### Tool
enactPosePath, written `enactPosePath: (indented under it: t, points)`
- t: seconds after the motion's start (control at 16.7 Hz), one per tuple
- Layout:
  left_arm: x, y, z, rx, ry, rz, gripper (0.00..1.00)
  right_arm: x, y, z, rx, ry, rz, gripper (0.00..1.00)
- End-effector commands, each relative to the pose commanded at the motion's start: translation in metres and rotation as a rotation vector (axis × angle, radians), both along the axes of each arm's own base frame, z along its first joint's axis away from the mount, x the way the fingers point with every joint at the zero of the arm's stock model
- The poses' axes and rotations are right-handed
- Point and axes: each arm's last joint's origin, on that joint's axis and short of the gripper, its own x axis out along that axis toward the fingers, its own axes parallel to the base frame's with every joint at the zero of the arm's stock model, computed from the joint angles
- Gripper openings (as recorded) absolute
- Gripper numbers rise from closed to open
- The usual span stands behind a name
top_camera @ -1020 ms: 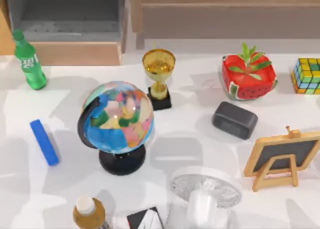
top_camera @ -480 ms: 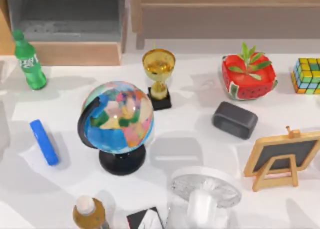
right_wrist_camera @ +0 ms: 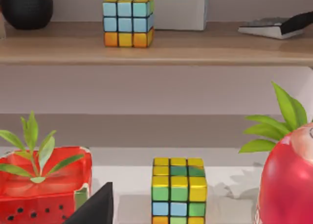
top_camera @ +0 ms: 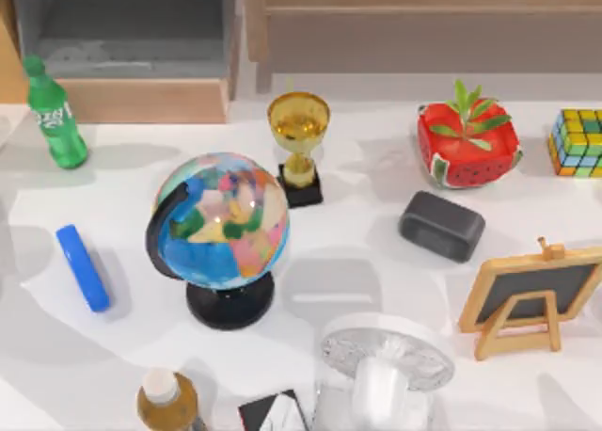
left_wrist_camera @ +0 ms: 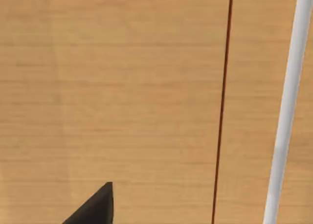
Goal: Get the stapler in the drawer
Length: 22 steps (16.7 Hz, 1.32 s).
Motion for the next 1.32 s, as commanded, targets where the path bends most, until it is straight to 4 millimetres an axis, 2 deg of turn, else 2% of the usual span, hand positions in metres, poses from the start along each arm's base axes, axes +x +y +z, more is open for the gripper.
enactPosePath:
  t: [0.42,0.66,1.32]
  points:
    - [0.023,0.002,0.000,0.003,-0.005,0.004,1.00,0.000,0.000,0.000,0.000,0.000,0.000,1.00]
    - [0.025,0.002,0.000,0.003,-0.004,0.004,1.00,0.000,0.000,0.000,0.000,0.000,0.000,1.00]
    - [0.025,0.002,0.000,0.003,-0.004,0.004,0.17,0.000,0.000,0.000,0.000,0.000,0.000,1.00]
